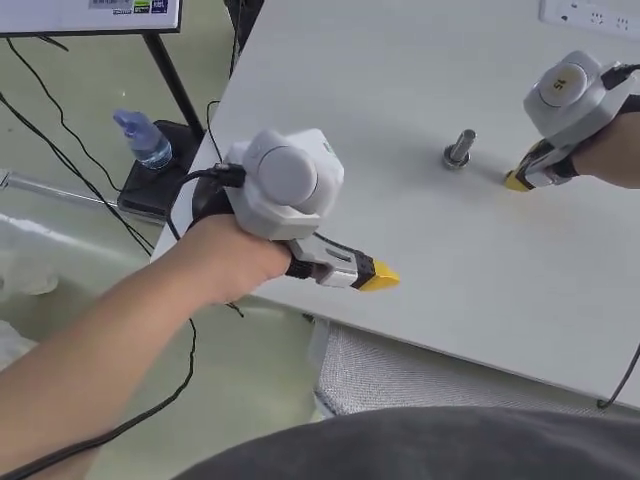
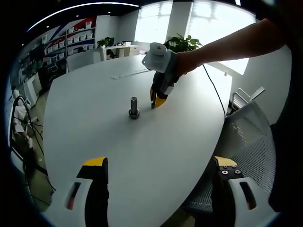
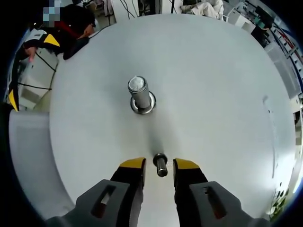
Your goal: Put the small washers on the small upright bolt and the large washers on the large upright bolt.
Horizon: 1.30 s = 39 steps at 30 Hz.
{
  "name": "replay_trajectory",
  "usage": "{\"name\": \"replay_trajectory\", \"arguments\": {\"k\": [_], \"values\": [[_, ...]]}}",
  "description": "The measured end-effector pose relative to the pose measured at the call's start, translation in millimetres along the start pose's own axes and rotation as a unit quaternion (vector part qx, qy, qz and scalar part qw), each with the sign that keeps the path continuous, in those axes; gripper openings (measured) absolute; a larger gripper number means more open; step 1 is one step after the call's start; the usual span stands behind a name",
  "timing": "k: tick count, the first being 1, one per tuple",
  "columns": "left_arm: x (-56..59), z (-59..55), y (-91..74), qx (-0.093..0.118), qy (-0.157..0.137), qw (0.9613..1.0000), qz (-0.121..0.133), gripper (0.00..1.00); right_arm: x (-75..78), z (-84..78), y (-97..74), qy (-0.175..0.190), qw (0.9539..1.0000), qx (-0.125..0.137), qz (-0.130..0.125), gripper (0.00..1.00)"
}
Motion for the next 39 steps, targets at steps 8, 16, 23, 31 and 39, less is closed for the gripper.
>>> {"name": "replay_trajectory", "arguments": {"k": [8, 16, 23, 31, 39], "values": [[1.0, -0.8, -1.0, 0.000, 0.000, 1.0000, 0.001, 0.90, 1.1, -1.5, -5.4, 0.011, 0.9999, 0.011, -0.001, 0.28], [2.6, -0.1, -4.6, 0.001, 0.003, 1.0000, 0.003, 0.90, -1.4, 2.3, -20.9, 0.018, 0.9992, 0.035, -0.007, 0.29], [2.5, -1.0, -8.1, 0.000, 0.003, 1.0000, 0.006, 0.90, -8.1, 4.6, -36.7, 0.031, 0.9975, 0.064, -0.006, 0.30], [4.7, -4.4, -10.7, -0.002, 0.004, 1.0000, 0.006, 0.90, -11.7, -4.1, -48.9, 0.046, 0.9946, 0.093, -0.006, 0.33], [5.0, 2.5, -13.1, 0.007, 0.007, 0.9999, 0.007, 0.91, -11.8, -3.7, -73.6, 0.081, 0.9840, 0.157, -0.020, 0.35]]}}
Point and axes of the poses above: the centre of the closed fingertips' face, and the gripper's own axes: y roughly forward along the fingers, x roughly to its right, z roughly out of its top, the point moved 1 cm from there along -y, roughly backward along the fingers, and after that the axes turned 3 degrees about x, right-handed, at the moved point
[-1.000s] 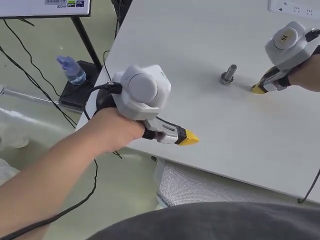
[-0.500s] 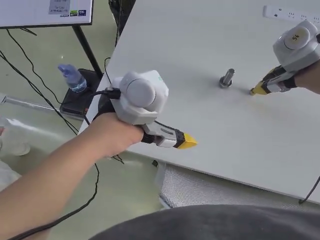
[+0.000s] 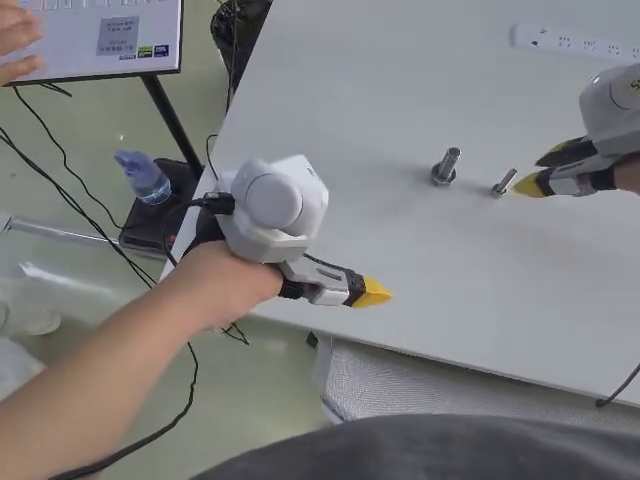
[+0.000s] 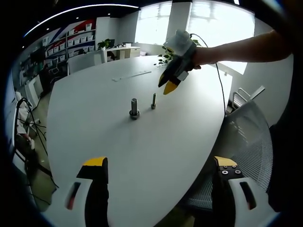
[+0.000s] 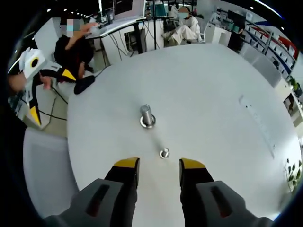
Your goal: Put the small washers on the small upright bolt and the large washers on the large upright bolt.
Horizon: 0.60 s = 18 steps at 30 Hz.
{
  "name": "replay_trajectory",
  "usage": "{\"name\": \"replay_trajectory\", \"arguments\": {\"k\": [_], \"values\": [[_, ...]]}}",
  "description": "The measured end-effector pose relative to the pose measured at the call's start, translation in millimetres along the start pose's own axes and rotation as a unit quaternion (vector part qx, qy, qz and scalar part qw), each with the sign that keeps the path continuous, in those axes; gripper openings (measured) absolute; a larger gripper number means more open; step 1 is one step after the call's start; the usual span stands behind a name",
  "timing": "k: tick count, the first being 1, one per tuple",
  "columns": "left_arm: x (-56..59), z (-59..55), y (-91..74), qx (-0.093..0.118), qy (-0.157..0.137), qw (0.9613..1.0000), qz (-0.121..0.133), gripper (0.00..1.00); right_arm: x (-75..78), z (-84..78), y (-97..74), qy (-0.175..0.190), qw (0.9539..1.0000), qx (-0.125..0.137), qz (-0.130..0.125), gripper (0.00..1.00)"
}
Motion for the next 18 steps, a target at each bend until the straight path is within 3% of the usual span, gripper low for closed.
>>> {"name": "replay_trajectory", "arguments": {"k": [9, 13, 16, 18], "values": [[-0.5, 6.7, -1.4, 0.008, 0.005, 1.0000, -0.001, 0.91, -7.9, -3.8, -36.6, 0.045, 0.9976, 0.049, -0.018, 0.40], [0.0, 9.6, -1.4, 0.015, 0.004, 0.9999, -0.002, 0.92, -5.8, -6.9, -48.0, 0.077, 0.9931, 0.085, -0.025, 0.43], [0.9, 10.5, -1.8, 0.017, 0.000, 0.9999, -0.003, 0.92, -11.1, -6.7, -61.1, 0.109, 0.9860, 0.124, -0.026, 0.46], [1.3, 12.4, -3.7, 0.018, 0.003, 0.9998, -0.001, 0.92, -15.0, -10.9, -68.2, 0.106, 0.9857, 0.128, -0.030, 0.47]]}}
Point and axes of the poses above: the centre of the closed fingertips' face, and the gripper's own axes: y roughly forward along the fingers, x roughly to its right, z roughly out of its top, the point moved 1 cm from there along -y, roughly backward along the fingers, and after that the axes turned 3 degrees about x, right-handed, at the moved point
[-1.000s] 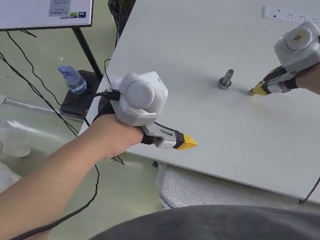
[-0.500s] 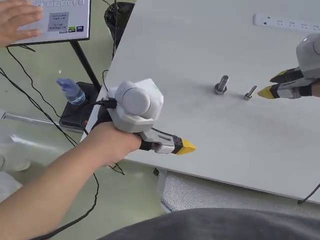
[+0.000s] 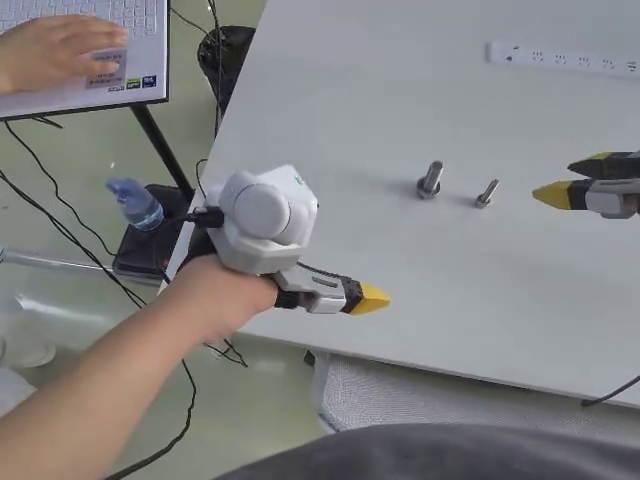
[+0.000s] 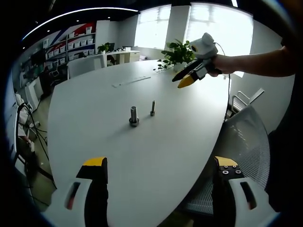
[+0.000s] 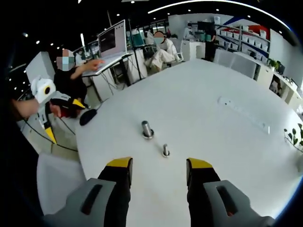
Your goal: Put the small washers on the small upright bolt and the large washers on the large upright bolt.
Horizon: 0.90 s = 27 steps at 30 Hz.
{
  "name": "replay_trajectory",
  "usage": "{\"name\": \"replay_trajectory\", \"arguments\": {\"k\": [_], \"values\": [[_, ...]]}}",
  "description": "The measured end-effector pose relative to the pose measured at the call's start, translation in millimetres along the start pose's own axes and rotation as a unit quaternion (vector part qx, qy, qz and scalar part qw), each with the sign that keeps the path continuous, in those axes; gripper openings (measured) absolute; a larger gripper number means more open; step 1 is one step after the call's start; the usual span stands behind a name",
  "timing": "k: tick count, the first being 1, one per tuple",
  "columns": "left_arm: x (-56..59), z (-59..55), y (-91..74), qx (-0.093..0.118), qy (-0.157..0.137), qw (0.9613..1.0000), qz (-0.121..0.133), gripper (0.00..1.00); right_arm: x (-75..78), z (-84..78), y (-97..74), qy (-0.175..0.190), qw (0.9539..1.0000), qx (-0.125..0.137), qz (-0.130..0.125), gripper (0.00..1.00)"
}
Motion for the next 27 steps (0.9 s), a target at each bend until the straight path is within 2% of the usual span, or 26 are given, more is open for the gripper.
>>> {"name": "replay_trajectory", "arguments": {"k": [4, 6, 9, 10, 12, 14, 16, 20, 24, 27], "values": [[-0.3, 4.5, -2.9, 0.009, -0.007, 0.9999, 0.003, 0.92, -12.5, 2.2, -11.6, 0.020, 0.9992, 0.035, 0.009, 0.48], [-0.7, 3.9, -3.1, 0.009, -0.006, 0.9999, 0.003, 0.92, -18.7, 0.9, -15.3, 0.058, 0.9972, 0.044, 0.016, 0.49], [-0.3, 4.5, -5.3, 0.011, -0.011, 0.9999, 0.006, 0.93, -23.9, 1.3, -25.9, 0.059, 0.9957, 0.069, 0.017, 0.50], [0.4, 6.0, -6.7, 0.014, -0.016, 0.9998, 0.005, 0.93, -20.8, -0.5, -30.6, 0.065, 0.9948, 0.076, 0.019, 0.51], [2.9, 12.0, -9.0, 0.029, -0.022, 0.9993, 0.004, 0.94, -24.8, -1.4, -37.9, 0.071, 0.9933, 0.090, 0.019, 0.53], [4.3, 13.7, -10.1, 0.029, -0.015, 0.9994, 0.007, 0.94, -30.7, -5.3, -42.7, 0.086, 0.9920, 0.090, 0.023, 0.56], [7.2, 14.7, -9.9, 0.030, -0.017, 0.9994, 0.003, 0.94, -36.2, -10.2, -48.4, 0.085, 0.9921, 0.090, 0.019, 0.58], [11.0, 16.2, -9.1, 0.036, -0.026, 0.9990, -0.002, 0.94, -44.1, -16.9, -58.6, 0.089, 0.9902, 0.107, 0.013, 0.61], [13.3, 16.5, -9.1, 0.041, -0.032, 0.9986, -0.007, 0.95, -48.7, -26.4, -64.4, 0.089, 0.9904, 0.106, 0.010, 0.63], [14.3, 14.7, -10.2, 0.043, -0.035, 0.9984, -0.009, 0.95, -54.6, -32.4, -70.2, 0.089, 0.9895, 0.114, 0.011, 0.68]]}}
Point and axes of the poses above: the centre of the closed fingertips' face, and the gripper's own axes: y roughly forward along the fingers, x roughly to its right, z roughly out of its top, the point moved 1 cm from there along -y, roughly backward along the fingers, and after that the axes turned 3 degrees about x, right-handed, at the moved point
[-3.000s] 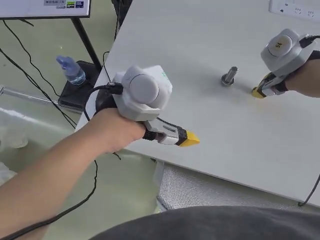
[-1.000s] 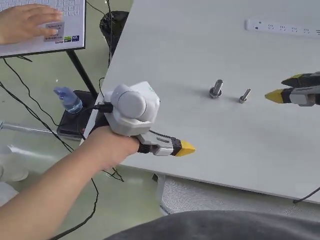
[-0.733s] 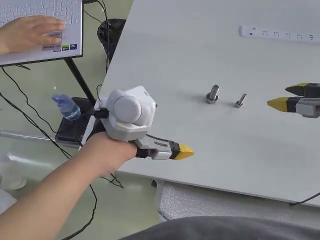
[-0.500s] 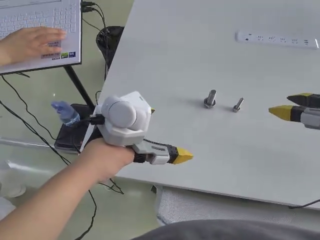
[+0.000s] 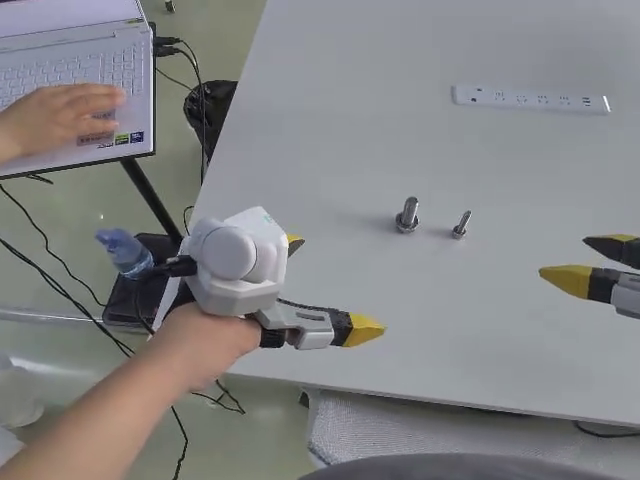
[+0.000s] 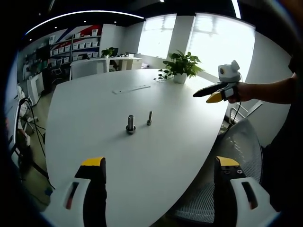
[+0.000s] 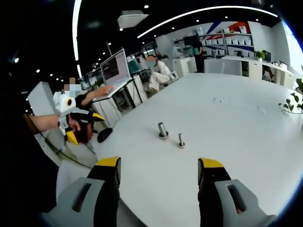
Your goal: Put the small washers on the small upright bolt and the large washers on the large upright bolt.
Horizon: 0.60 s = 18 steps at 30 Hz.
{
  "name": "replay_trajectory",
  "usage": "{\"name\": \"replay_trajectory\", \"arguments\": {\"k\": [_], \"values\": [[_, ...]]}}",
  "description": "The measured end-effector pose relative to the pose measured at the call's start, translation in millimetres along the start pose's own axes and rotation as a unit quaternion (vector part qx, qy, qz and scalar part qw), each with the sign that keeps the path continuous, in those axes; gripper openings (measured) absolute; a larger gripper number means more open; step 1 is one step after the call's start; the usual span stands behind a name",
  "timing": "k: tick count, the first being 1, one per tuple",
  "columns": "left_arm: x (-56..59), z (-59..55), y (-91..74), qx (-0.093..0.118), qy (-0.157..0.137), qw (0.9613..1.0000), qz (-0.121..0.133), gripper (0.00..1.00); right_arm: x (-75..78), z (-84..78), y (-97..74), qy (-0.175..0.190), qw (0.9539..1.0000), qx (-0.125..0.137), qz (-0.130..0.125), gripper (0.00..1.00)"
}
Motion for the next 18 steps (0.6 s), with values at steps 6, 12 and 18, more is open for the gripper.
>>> {"name": "replay_trajectory", "arguments": {"k": [6, 12, 18], "values": [[1.2, 2.1, -6.2, 0.017, -0.023, 0.9996, 0.000, 0.96, -8.8, -2.0, -9.1, -0.011, 0.9996, 0.024, 0.007, 0.78], [0.1, 4.3, -10.1, 0.027, -0.038, 0.9989, 0.001, 0.96, -16.0, -3.3, -13.0, -0.014, 0.9990, 0.039, 0.019, 0.88], [2.0, 1.4, -11.6, 0.025, -0.033, 0.9991, 0.001, 0.98, -20.7, -8.8, -12.8, -0.021, 0.9987, 0.039, 0.025, 0.98]]}}
Point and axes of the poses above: the centre of the closed fingertips' face, and the gripper's own axes: y roughly forward along the fingers, x roughly to its right, z roughly out of its top, the point moved 1 cm from there along -y, roughly backward along the fingers, and after that the axes turned 3 degrees about x, right-handed, at the moved point
